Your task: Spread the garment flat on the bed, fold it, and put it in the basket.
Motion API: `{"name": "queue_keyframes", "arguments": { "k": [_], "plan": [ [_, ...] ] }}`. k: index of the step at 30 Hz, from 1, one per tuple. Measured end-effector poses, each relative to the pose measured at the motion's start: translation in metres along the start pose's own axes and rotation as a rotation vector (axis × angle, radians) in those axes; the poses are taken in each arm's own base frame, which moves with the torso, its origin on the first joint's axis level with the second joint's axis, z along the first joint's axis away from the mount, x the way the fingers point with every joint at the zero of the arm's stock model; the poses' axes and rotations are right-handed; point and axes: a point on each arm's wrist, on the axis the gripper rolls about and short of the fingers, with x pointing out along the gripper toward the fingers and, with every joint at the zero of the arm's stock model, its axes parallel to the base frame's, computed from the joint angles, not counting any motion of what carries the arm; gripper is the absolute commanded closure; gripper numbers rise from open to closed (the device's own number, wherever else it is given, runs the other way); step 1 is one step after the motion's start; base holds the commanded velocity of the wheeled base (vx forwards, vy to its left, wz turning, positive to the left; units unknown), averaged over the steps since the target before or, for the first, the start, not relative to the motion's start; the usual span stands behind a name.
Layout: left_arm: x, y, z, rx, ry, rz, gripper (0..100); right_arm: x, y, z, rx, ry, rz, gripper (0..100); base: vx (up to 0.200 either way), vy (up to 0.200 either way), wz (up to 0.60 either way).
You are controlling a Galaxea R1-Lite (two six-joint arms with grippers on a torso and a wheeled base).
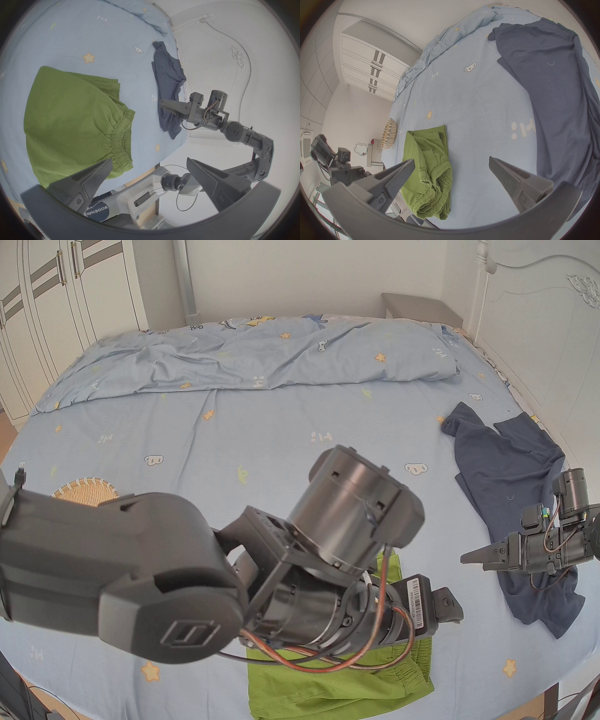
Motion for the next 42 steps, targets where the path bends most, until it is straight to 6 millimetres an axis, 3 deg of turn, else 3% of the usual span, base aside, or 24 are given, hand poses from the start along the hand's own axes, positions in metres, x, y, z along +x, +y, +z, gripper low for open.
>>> {"name": "queue_keyframes", "arguments": {
  "k": [6, 12, 20, 24, 31, 42],
  "plan": [
    [-0.019, 0.031, 0.027, -0.101, 0.021, -0.051, 0, 0.002, 0.001, -0.002, 0.000, 0.010, 0.007, 0, 0.000, 0.000, 0.00],
    [-0.055, 0.096, 0.058, -0.195, 0.036, -0.100, 0, 0.000, 0.006, -0.004, -0.013, 0.010, 0.022, 0, 0.000, 0.000, 0.00],
    [-0.068, 0.191, 0.035, -0.034, 0.109, -0.104, 0, -0.008, 0.020, -0.008, -0.051, -0.002, 0.054, 0, 0.000, 0.000, 0.00],
    [-0.063, 0.220, 0.024, 0.009, 0.100, -0.131, 0, -0.013, 0.027, -0.010, -0.070, -0.009, 0.086, 0, 0.000, 0.000, 0.00],
    [-0.044, 0.245, 0.020, -0.044, 0.109, -0.145, 0, -0.020, 0.036, -0.013, -0.096, -0.026, 0.117, 0, 0.000, 0.000, 0.00],
    [-0.010, 0.243, 0.021, -0.061, 0.108, -0.137, 0, -0.022, 0.037, -0.013, -0.113, -0.052, 0.123, 0, 0.000, 0.000, 0.00]
  ]
}}
